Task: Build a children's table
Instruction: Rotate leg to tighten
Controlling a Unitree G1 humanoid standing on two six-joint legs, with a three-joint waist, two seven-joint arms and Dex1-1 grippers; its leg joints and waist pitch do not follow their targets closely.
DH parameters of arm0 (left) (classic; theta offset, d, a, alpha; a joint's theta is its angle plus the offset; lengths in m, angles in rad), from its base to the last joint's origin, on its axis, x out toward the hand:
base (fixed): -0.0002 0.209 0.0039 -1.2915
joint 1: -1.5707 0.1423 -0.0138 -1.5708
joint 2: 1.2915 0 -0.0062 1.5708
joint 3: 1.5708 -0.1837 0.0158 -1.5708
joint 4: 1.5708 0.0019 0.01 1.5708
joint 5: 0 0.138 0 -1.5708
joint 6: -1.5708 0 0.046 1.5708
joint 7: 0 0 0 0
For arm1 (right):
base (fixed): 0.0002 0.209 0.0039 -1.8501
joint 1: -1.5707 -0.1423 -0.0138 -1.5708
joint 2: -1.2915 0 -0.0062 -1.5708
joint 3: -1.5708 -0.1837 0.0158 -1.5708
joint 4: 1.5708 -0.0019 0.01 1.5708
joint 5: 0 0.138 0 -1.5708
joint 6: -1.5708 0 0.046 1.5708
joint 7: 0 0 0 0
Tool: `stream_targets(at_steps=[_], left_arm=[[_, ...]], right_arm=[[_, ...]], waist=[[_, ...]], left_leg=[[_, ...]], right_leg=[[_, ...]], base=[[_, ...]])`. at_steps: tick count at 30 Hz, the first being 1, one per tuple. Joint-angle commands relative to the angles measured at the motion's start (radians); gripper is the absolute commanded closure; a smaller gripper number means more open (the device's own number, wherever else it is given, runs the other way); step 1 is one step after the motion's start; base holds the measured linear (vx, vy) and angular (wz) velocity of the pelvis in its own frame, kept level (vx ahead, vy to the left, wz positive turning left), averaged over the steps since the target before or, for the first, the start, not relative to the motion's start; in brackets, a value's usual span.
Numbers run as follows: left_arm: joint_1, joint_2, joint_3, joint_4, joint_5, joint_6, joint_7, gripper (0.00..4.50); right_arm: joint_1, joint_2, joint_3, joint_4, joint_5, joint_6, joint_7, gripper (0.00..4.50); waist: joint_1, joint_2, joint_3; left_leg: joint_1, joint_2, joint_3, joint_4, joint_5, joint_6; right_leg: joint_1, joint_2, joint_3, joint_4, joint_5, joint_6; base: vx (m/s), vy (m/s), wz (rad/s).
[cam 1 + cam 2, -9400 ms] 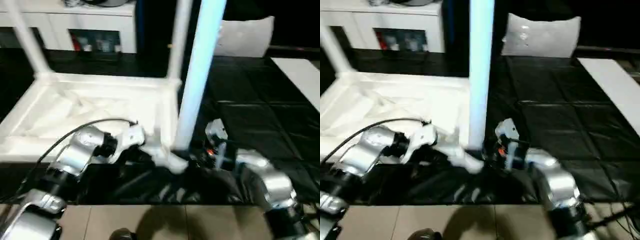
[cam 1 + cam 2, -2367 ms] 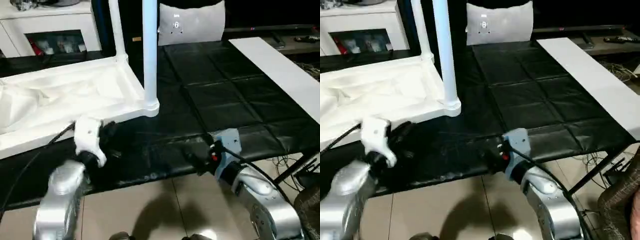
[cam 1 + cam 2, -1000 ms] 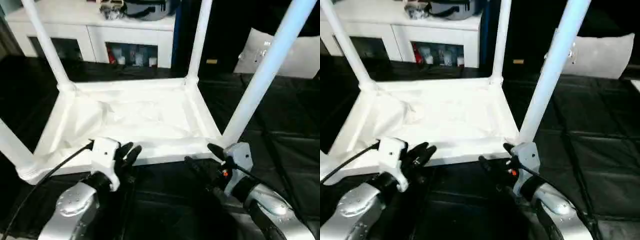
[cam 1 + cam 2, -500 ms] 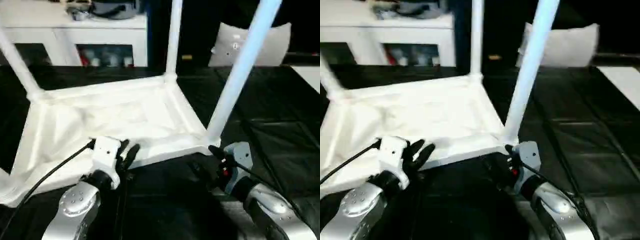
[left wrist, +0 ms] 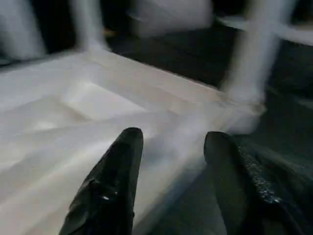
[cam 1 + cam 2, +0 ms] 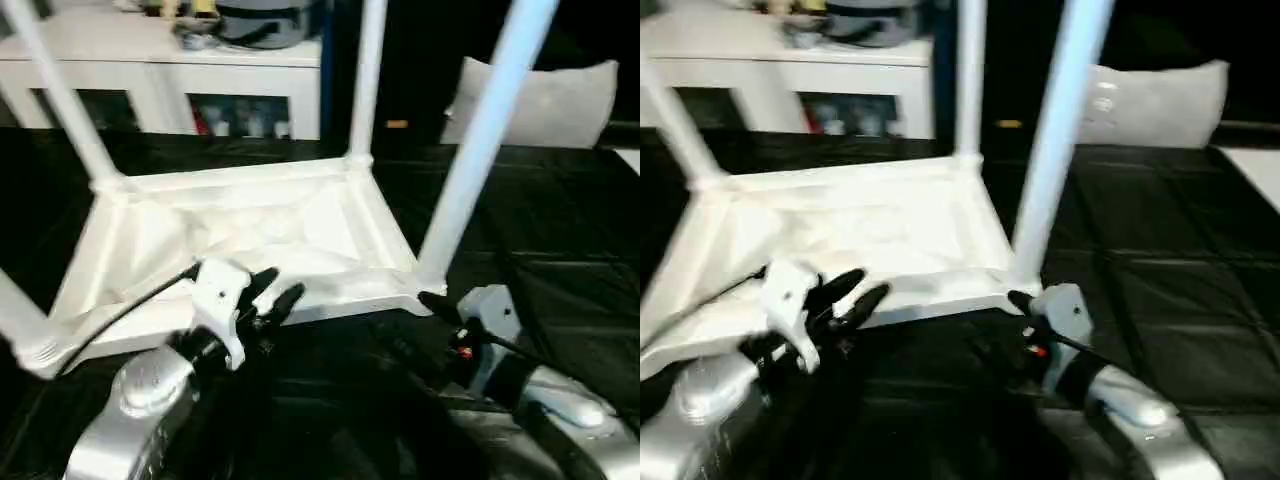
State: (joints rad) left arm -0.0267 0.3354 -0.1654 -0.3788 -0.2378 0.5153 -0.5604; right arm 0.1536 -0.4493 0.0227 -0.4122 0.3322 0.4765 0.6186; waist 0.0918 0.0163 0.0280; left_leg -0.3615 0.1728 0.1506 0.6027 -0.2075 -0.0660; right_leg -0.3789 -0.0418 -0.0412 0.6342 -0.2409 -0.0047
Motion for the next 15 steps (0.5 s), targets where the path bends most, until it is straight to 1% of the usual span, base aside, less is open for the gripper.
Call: stream_targets(at_steps=[1,2,3,4,5,6,7,8,9,10,11,12,13,14,15], left_arm=[[-0.036,0.015,-0.033,0.044,-0.003,0.002,-0.063,1.95],[-0.074,0.017,-0.044,0.083,-0.010,0.005,-0.094,1.95],[-0.100,0.019,-0.051,0.110,-0.016,0.010,-0.113,1.86],[-0.146,0.030,-0.072,0.162,-0.002,-0.002,-0.150,1.81],[-0.146,0.030,-0.072,0.162,-0.002,-0.002,-0.150,1.81],[-0.228,0.041,-0.109,0.271,0.030,-0.034,-0.211,1.68],[-0.267,0.043,-0.129,0.332,0.052,-0.065,-0.239,1.57],[-0.273,0.043,-0.132,0.343,0.055,-0.069,-0.240,1.57],[-0.306,0.038,-0.144,0.401,0.072,-0.088,-0.249,1.44],[-0.362,0.031,-0.166,0.502,0.100,-0.124,-0.267,1.36],[-0.394,0.025,-0.176,0.559,0.120,-0.142,-0.267,1.36],[-0.437,0.010,-0.182,0.636,0.131,-0.165,-0.278,1.25],[-0.450,0.005,-0.184,0.661,0.133,-0.173,-0.282,1.25],[-0.490,-0.006,-0.190,0.736,0.143,-0.198,-0.298,1.25],[-0.519,-0.016,-0.192,0.790,0.136,-0.213,-0.325,1.25]], right_arm=[[-0.013,-0.014,-0.036,0.016,0.008,-0.013,0.020,0.00],[-0.019,-0.024,-0.048,0.021,0.004,-0.017,0.024,0.00],[-0.023,-0.032,-0.056,0.024,0.002,-0.022,0.028,0.00],[-0.024,-0.046,-0.069,0.026,0.004,-0.023,0.037,0.00],[-0.024,-0.046,-0.069,0.026,0.004,-0.023,0.037,0.00],[-0.017,-0.079,-0.083,0.032,0.001,-0.036,0.060,0.00],[-0.010,-0.097,-0.082,0.036,-0.004,-0.045,0.073,0.00],[-0.009,-0.100,-0.081,0.037,-0.005,-0.047,0.075,0.00],[-0.006,-0.114,-0.080,0.041,-0.008,-0.054,0.085,0.00],[-0.003,-0.129,-0.083,0.046,-0.008,-0.061,0.097,0.00],[-0.004,-0.134,-0.089,0.049,-0.005,-0.062,0.103,0.00],[-0.007,-0.138,-0.097,0.052,0.001,-0.060,0.109,0.00],[-0.008,-0.139,-0.099,0.053,0.002,-0.059,0.112,0.00],[-0.012,-0.145,-0.104,0.054,0.008,-0.054,0.119,0.00],[-0.014,-0.146,-0.107,0.054,0.011,-0.051,0.123,0.00]], waist=[[-0.007,0.008,-0.028],[-0.011,0.007,-0.033],[-0.012,0.007,-0.035],[-0.018,0.008,-0.035],[-0.018,0.009,-0.040],[-0.019,0.005,-0.037],[-0.021,0.000,-0.040],[-0.019,0.001,-0.041],[-0.020,0.000,-0.041],[-0.021,-0.001,-0.042],[-0.023,0.001,-0.044],[-0.025,-0.002,-0.043],[-0.026,-0.003,-0.044],[-0.028,-0.002,-0.044],[-0.028,0.004,-0.044]], left_leg=[[0.012,0.047,-0.022,-0.083,-0.274,-0.001],[0.002,0.051,-0.026,-0.087,-0.236,0.001],[0.004,0.051,-0.025,-0.085,-0.230,0.003],[0.005,0.049,-0.020,-0.084,-0.224,0.009],[0.005,0.050,-0.021,-0.083,-0.212,0.009],[0.002,0.047,-0.016,-0.081,-0.194,0.024],[0.006,0.046,-0.012,-0.077,-0.185,0.031],[0.004,0.045,-0.012,-0.075,-0.175,0.036],[0.003,0.047,-0.011,-0.075,-0.164,0.040],[0.001,0.046,-0.010,-0.072,-0.147,0.048],[0.001,0.044,-0.009,-0.068,-0.132,0.056],[0.000,0.043,-0.008,-0.068,-0.128,0.063],[-0.001,0.043,-0.008,-0.067,-0.129,0.065],[0.000,0.045,-0.010,-0.068,-0.130,0.067],[0.001,0.047,-0.011,-0.068,-0.135,0.066]], right_leg=[[0.017,-0.073,0.051,-0.116,-0.365,-0.041],[0.029,-0.074,0.047,-0.107,-0.251,-0.066],[0.029,-0.073,0.046,-0.104,-0.213,-0.077],[0.032,-0.078,0.048,-0.103,-0.147,-0.115],[0.037,-0.080,0.046,-0.097,-0.120,-0.127],[0.037,-0.081,0.047,-0.103,-0.108,-0.130],[0.038,-0.081,0.048,-0.102,-0.104,-0.131],[0.041,-0.085,0.049,-0.101,-0.098,-0.135],[0.043,-0.088,0.050,-0.101,-0.089,-0.138],[0.045,-0.089,0.049,-0.101,-0.081,-0.142],[0.046,-0.088,0.049,-0.100,-0.068,-0.144],[0.046,-0.088,0.048,-0.102,-0.068,-0.146],[0.048,-0.089,0.048,-0.102,-0.071,-0.149],[0.048,-0.092,0.047,-0.102,-0.076,-0.159],[0.049,-0.094,0.047,-0.101,-0.083,-0.168]], base=[[0.000,0.000,0.00],[-0.010,0.054,-0.04],[0.001,0.050,-0.03],[0.001,0.050,-0.03],[0.000,0.000,0.00],[0.000,0.000,0.00],[0.000,0.000,0.00],[0.000,0.000,0.00],[0.000,0.000,0.00],[0.000,0.000,0.00],[0.000,0.000,0.00],[0.000,0.000,0.00],[0.000,0.000,0.00],[0.000,0.000,0.00],[0.000,0.000,0.00]])
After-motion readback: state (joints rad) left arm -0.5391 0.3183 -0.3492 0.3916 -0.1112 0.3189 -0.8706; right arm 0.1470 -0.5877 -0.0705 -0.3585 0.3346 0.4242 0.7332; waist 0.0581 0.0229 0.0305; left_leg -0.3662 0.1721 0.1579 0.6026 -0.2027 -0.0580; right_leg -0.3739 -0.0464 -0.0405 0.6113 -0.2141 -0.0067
